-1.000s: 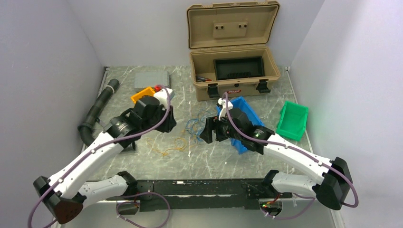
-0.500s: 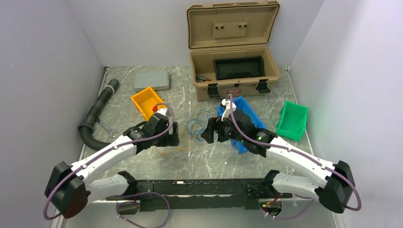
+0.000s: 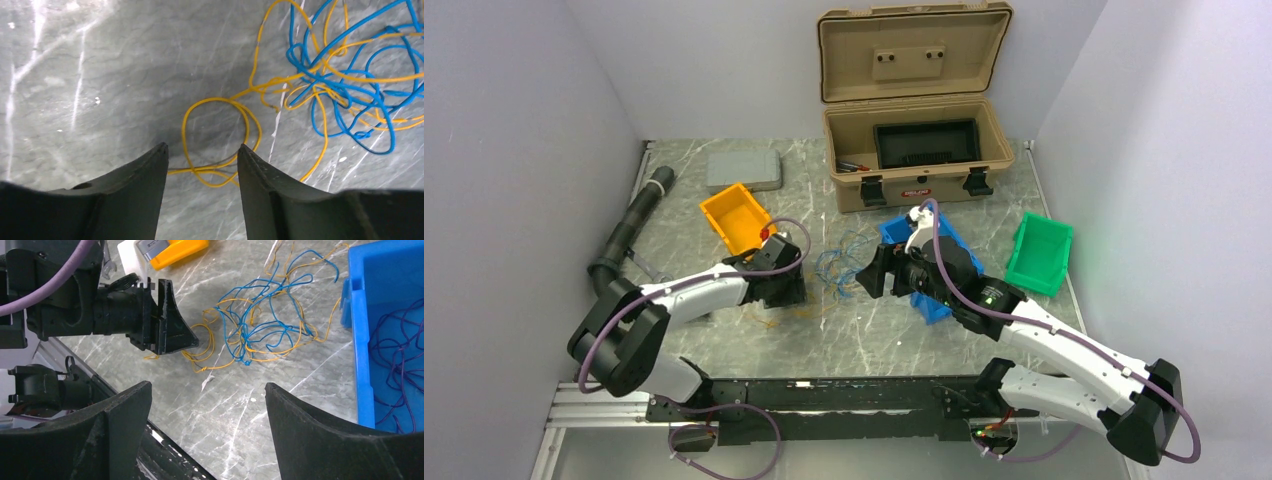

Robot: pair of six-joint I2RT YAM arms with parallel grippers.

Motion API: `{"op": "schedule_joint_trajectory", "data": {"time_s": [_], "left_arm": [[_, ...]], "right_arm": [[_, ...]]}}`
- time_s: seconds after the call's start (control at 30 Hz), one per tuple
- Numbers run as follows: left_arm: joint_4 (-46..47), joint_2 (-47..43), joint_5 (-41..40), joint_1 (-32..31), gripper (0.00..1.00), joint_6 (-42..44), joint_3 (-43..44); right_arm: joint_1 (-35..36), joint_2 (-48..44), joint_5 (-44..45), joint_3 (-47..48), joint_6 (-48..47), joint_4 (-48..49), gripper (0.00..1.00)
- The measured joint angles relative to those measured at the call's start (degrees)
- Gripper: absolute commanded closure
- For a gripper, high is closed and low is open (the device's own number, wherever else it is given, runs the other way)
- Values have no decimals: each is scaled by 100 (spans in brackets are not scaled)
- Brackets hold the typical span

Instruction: Untangle the cables

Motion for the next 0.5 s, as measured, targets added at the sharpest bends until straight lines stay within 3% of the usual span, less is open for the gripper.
{"op": "schedule_joint_trajectory", "data": {"time_s": [0.07,0.13,0.33,0.5], "left_arm": [[125,157,26,-35,70,-101,76],[262,289,66,-96,99,-177,105],[343,330,116,-278,100,-267,114],[-173,-247,-103,-245,100,85,240]], "right_arm": [[0,-11,39,-7,0,-17,15],[0,-20,76,-22,-2,-31,15],[0,-28,122,-85,-2,-42,15],[0,-28,114,-195,-13,-37,15]]}}
